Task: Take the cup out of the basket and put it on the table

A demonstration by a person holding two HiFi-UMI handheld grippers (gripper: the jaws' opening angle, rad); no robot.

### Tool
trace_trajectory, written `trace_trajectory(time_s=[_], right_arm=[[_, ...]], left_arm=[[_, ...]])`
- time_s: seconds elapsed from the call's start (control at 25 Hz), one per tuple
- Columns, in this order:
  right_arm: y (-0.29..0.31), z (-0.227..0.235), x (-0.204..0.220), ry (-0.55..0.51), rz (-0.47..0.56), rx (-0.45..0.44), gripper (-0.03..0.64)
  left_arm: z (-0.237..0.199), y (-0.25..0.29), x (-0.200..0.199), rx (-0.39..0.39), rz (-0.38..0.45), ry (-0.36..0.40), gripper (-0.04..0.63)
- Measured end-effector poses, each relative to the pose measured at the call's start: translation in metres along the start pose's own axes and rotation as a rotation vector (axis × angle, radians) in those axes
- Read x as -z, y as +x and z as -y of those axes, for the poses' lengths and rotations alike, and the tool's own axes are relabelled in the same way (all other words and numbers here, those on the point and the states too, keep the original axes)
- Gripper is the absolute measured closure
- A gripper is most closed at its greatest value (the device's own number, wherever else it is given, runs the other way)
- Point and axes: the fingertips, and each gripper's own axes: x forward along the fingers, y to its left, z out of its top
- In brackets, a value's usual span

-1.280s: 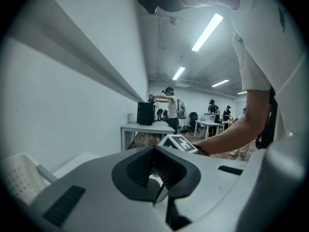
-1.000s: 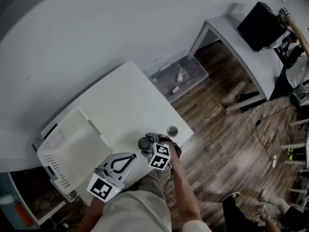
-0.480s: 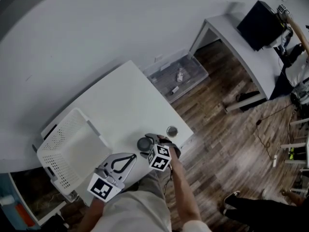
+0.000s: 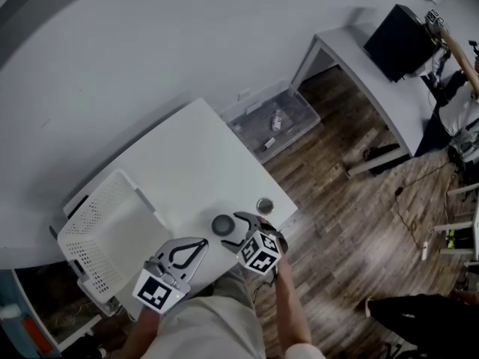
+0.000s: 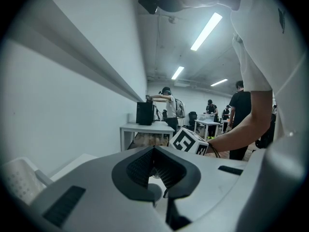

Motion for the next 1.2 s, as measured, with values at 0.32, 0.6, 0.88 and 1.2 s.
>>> trace_trajectory(time_s=[0.32,0.6,0.88,1.2], right_arm=[[-0.091,0.006,-0.065,0.135,0.343,0.123,0.247],[-0.162,0.005,-0.111,0.129,0.628,0.227,0.419],[-0.210,-0.009,-0.140,0.155,0.859,0.306,0.606],[-0.222,-0.019,-0.130,0.164,0.868,0.358,0.607]], left_arm=[[-0.010,-0.010,-0.014,-0.028,0.045,0.000,0.595],[-0.010,-0.021,-0.032,-0.048,0.088,-0.030,0.595],[-0.003,-0.032,-0.045,-0.036,0.124,-0.027,0.595],[0.007,-0.036,-0.055,-0.013,0.154,-0.005,0.595]])
